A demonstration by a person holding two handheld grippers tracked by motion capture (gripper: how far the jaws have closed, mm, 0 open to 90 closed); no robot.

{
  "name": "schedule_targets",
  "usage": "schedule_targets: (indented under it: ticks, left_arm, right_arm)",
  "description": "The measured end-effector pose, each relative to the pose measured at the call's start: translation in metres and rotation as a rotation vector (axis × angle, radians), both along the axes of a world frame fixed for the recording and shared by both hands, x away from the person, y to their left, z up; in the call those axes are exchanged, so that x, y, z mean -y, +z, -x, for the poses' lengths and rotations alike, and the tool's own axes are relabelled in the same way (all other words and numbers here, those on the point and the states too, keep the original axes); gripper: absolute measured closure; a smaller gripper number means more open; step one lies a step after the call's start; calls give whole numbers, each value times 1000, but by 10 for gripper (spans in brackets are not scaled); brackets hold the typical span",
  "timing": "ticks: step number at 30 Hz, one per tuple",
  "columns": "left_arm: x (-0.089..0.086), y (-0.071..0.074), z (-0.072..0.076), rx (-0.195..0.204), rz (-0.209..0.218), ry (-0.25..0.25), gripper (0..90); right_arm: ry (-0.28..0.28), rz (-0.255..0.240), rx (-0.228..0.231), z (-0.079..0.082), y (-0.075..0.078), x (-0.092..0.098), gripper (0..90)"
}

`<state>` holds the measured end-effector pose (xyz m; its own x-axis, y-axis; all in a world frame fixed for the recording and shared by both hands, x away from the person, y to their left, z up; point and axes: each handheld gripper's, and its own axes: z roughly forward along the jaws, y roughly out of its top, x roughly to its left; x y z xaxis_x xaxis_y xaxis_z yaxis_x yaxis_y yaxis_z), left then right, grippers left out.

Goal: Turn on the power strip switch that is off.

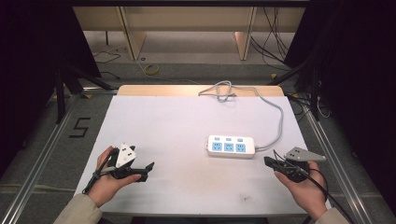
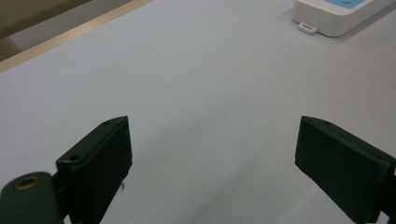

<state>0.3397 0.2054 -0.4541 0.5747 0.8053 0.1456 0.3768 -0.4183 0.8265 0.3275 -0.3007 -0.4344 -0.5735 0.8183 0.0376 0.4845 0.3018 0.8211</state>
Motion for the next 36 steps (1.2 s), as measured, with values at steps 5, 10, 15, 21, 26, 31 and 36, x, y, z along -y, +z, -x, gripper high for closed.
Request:
schedule_targets:
  ticks: [5,10,15,21,26,31,36]
  left_arm:
    - [0,0,-1,0,-1,-3,108]
    - [0,0,-1,0,-2,-4,108]
    - [1,-1,-1,-2,-2,-7,108]
    - [2,-1,-1,-3,-3,-9,108]
    - [2,-1,-1,-3,-3,-9,109]
    - [2,-1,0,-4,-4,-11,109]
    - [3,-1,0,-4,-4,-16,109]
  right_arm:
    - [2,7,-14,-7,1,-3,900]
    - [3,7,-21,-13,3,-7,900]
    - [0,3,-32,-17,5,-8,900]
    - [-9,-1,-33,-22,8,-7,900]
    - [-10,-2,-40,-28,11,-10,900]
    - [-15,2,-44,-36,14,-13,900]
    - [-21,4,-57,-43,15,-16,900]
